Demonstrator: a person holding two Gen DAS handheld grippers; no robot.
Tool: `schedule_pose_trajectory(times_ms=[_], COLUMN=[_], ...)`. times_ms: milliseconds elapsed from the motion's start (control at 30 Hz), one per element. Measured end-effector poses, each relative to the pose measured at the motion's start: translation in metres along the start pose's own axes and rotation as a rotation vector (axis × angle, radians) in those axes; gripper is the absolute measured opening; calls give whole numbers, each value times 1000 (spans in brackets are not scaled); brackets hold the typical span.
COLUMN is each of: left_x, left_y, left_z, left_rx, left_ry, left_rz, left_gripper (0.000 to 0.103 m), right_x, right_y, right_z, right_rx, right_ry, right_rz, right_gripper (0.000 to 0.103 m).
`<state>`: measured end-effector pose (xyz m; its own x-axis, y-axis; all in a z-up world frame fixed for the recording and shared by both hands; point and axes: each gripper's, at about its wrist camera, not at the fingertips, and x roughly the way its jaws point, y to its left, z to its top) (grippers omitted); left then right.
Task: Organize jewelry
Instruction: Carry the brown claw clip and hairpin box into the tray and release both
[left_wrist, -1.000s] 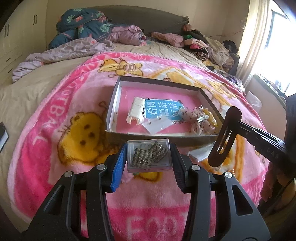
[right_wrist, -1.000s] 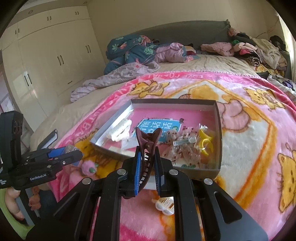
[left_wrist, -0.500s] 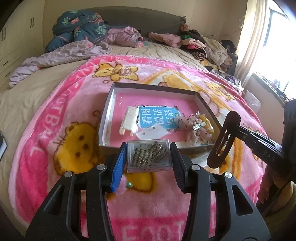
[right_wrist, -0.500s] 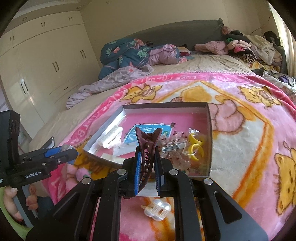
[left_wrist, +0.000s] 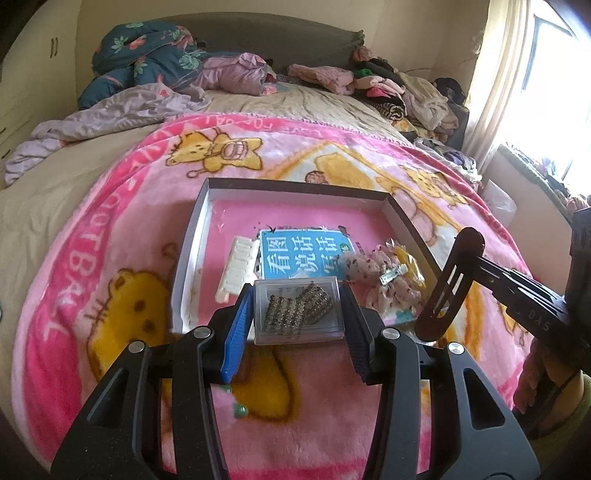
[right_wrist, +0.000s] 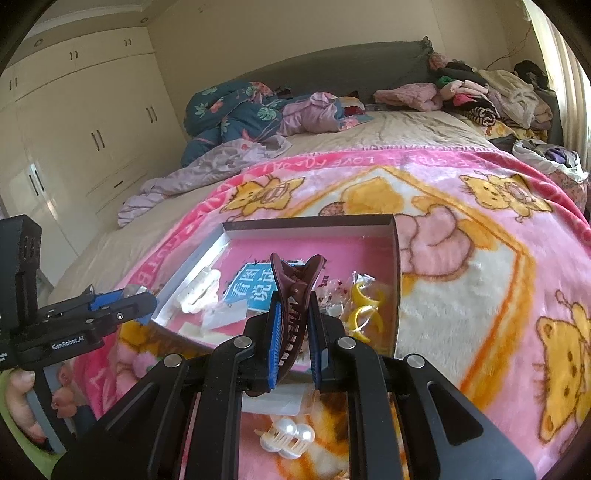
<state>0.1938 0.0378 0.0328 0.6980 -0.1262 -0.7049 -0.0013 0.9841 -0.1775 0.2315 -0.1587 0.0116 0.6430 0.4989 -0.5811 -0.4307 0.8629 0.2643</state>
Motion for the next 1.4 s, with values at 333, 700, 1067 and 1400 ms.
schedule_pose_trajectory(times_ms=[333,700,1067,1400], left_x=[26,48,69,79], left_y=[0,-7,-14,-15], left_z=[16,18,11,8], left_rx=[5,15,43,52], left_ry=[28,59,98,112], left_rz=[3,-14,-29,-31], left_gripper=[38,38,38,38], right_x=[10,23,38,48], right_y=[-10,-16,-34,-41], right_z=[10,16,11,2], right_rx=[10,19,56,64], right_ry=[-3,2,17,42], right_rz=[-10,-18,-46,-77], right_gripper=[13,13,13,13])
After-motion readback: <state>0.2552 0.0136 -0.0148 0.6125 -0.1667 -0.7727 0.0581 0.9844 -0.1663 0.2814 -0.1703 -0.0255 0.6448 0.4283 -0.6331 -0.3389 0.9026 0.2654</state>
